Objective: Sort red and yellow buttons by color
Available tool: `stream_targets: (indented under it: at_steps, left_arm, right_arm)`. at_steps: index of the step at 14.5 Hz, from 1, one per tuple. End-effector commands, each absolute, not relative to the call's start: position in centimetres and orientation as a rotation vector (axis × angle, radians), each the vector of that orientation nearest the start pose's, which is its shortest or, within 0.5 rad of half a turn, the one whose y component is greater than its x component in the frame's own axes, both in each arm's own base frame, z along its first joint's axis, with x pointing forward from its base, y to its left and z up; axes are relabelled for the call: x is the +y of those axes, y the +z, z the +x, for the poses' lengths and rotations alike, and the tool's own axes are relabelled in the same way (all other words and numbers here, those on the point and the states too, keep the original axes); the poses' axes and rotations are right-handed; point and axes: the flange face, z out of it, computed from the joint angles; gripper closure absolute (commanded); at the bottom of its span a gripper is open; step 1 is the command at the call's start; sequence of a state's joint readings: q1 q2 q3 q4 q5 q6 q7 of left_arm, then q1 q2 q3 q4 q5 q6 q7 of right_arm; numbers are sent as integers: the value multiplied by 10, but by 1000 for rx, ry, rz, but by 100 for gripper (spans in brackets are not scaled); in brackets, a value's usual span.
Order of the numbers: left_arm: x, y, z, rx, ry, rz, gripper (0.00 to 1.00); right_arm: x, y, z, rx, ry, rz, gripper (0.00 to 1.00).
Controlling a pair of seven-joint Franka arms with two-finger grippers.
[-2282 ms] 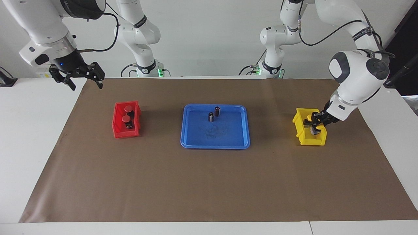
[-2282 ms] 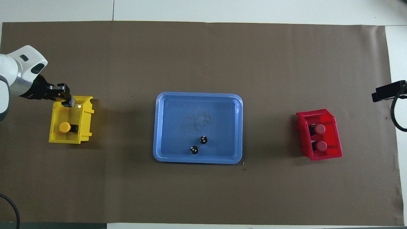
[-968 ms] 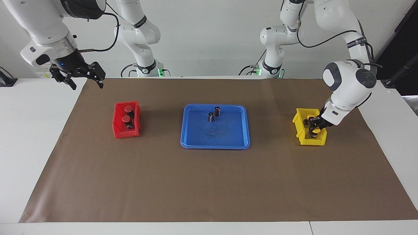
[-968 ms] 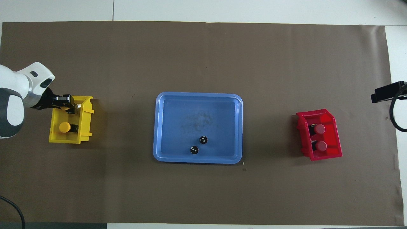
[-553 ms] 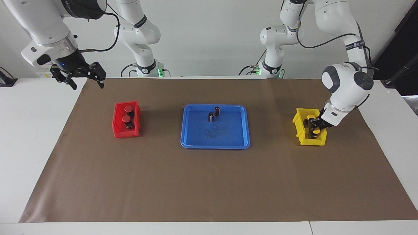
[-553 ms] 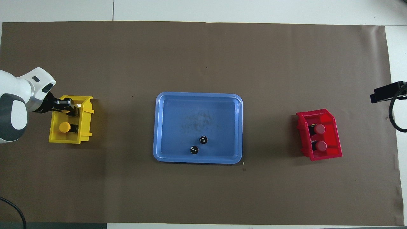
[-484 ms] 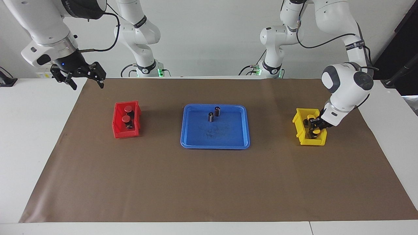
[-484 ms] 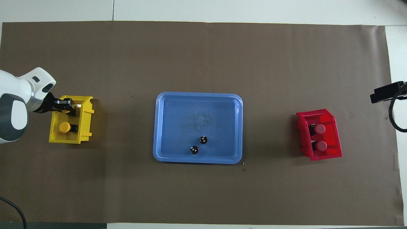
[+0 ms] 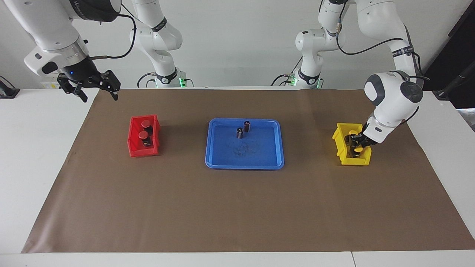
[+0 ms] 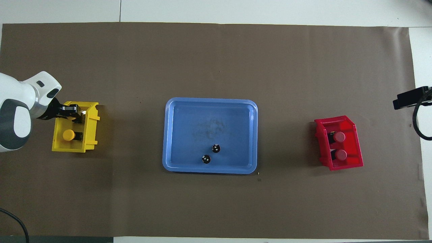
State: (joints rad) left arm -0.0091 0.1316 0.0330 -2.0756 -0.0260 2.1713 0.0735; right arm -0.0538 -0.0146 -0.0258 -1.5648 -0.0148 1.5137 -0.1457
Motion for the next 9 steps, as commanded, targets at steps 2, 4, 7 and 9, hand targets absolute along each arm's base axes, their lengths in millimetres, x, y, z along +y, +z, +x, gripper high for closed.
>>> stream_targets:
  at_steps: [2,4,7,9]
  left_arm:
    - [8,376,560,42,75,-3185,99]
    - [7,376,560,42,75,-3188,99]
    - [3,375,559,43,75,-3189,99]
    - [3,373,558,40,73,-3189,99]
  right_arm:
    - [-44,633,543,-80,76,-3159,0]
    - [-44,633,544,-80,74,-3159,0]
    - [-44,633,543,-80,76,-3158,0]
    - [-44,633,543,-80,76,-3158,0]
